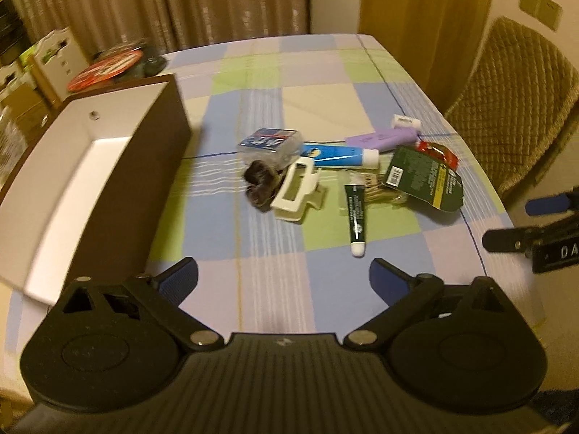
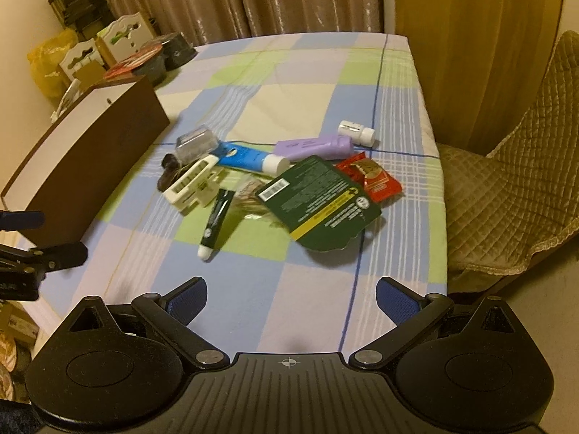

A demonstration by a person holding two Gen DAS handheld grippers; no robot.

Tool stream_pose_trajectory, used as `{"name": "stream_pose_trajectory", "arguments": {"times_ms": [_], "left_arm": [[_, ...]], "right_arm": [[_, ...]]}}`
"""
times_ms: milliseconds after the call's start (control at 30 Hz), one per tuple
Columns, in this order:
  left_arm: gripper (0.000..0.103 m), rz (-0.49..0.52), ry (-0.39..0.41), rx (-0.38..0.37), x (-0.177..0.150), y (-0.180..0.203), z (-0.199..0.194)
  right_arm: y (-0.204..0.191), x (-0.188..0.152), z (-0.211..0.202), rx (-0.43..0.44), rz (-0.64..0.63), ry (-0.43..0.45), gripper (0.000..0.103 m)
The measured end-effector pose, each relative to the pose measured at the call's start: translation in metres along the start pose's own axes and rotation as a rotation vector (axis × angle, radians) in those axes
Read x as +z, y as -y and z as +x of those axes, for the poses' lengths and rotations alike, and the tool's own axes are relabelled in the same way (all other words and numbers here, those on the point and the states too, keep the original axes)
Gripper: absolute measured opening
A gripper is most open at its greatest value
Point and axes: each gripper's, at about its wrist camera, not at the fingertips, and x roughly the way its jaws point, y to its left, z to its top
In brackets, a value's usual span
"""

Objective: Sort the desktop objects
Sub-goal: 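Move both tools toward the scattered items on the tablecloth, then grasp the white hair clip with the left tool while the right tool grasps the green lip-balm card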

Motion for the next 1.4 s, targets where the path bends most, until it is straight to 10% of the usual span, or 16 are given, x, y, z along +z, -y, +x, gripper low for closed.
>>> {"name": "stream_pose_trajectory", "arguments": {"times_ms": [700,1000,1167,1400], "left_arm": [[0.054,0.134,-0.031,-0.121,0.043,0.0,0.107],[0.053,0.175,-0.074,-0.143,0.055,-0.002,0.148],[0.029,0.2,-0.099,-0.161,0.053,0.0,0.161],[0.027,0.186,-0.131,-0.221,0.032,-0.011,0.144]], "right_arm": [[0.048,0.031,0.042,-0.01,0.032,-0.042,0.103],[0.065,0.036,0.052,-0.042,0.063,-0.065,0.103],[0.071,0.037,0.055,-0.05,0.08,-0.063,0.103],[0.06,0.041,0.058,-0.015,-0.02,-0.028,0.103]]}}
